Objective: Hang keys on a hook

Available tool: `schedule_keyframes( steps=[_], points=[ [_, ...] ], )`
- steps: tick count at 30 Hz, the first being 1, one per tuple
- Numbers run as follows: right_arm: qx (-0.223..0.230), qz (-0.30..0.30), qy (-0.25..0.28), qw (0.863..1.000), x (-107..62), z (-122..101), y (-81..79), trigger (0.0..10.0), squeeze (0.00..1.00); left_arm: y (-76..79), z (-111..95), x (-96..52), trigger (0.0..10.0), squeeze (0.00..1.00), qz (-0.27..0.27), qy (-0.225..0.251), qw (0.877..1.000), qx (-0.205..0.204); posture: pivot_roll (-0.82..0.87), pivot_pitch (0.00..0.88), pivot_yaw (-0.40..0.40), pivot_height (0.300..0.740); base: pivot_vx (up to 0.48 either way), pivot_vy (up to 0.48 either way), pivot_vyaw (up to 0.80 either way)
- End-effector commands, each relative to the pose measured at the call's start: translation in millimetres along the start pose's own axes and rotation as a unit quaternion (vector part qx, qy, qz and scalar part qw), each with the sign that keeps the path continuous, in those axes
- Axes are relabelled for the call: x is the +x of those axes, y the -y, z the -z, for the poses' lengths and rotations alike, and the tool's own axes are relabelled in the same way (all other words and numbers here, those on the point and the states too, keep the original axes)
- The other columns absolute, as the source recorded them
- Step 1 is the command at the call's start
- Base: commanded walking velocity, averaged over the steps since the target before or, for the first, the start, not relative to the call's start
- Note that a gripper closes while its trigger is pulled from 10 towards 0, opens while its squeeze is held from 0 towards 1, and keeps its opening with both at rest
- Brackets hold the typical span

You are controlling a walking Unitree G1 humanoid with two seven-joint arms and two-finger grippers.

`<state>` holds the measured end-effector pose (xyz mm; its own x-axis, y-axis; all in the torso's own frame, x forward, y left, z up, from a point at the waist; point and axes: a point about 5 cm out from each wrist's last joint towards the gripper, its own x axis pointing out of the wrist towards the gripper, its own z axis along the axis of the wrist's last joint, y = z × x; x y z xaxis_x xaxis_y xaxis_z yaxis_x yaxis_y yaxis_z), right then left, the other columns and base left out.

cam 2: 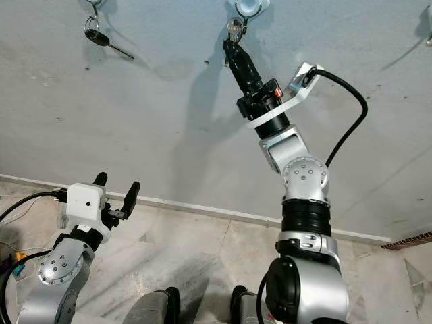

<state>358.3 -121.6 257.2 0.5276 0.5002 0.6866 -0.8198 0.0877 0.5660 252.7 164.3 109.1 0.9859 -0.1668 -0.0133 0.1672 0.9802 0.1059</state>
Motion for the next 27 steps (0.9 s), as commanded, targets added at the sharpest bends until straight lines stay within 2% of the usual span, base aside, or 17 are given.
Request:
schedule_keyframes(
  steps=[1,8,11,21,27],
  points=[
    [-0.009,0.004,0.002,1.000,-4.1,-1.1,-1.2,10.0,0.00,-1.7,3.9,-4.2,10.0,0.00,0.000,-0.012,1.000,0.006,0.18,0.267,0.092,0.740,0.000,0.000,0.00],
    [-0.055,-0.040,-0.027,0.997,0.7,-5.3,-20.9,10.0,0.00,-2.3,3.4,-3.1,10.0,0.00,0.000,-0.011,1.000,0.006,0.18,0.263,0.091,0.740,0.000,0.000,0.00],
    [-0.067,-0.046,-0.033,0.996,0.2,-7.9,-24.7,10.0,0.00,-2.1,3.6,-3.2,10.0,0.00,0.000,-0.011,1.000,0.006,0.17,0.262,0.091,0.740,0.000,0.000,0.00],
    [-0.050,-0.036,-0.012,0.998,2.0,-14.0,-19.7,10.0,0.00,-1.7,3.3,-2.9,10.0,0.00,0.002,-0.011,1.000,0.007,0.17,0.263,0.092,0.740,0.000,0.000,0.00],
    [-0.005,-0.034,0.000,0.999,4.3,-9.4,-16.8,10.0,0.00,-2.5,3.7,-3.8,10.0,0.00,0.001,-0.012,1.000,0.007,0.18,0.265,0.091,0.740,0.000,0.000,0.00]
  ],
)
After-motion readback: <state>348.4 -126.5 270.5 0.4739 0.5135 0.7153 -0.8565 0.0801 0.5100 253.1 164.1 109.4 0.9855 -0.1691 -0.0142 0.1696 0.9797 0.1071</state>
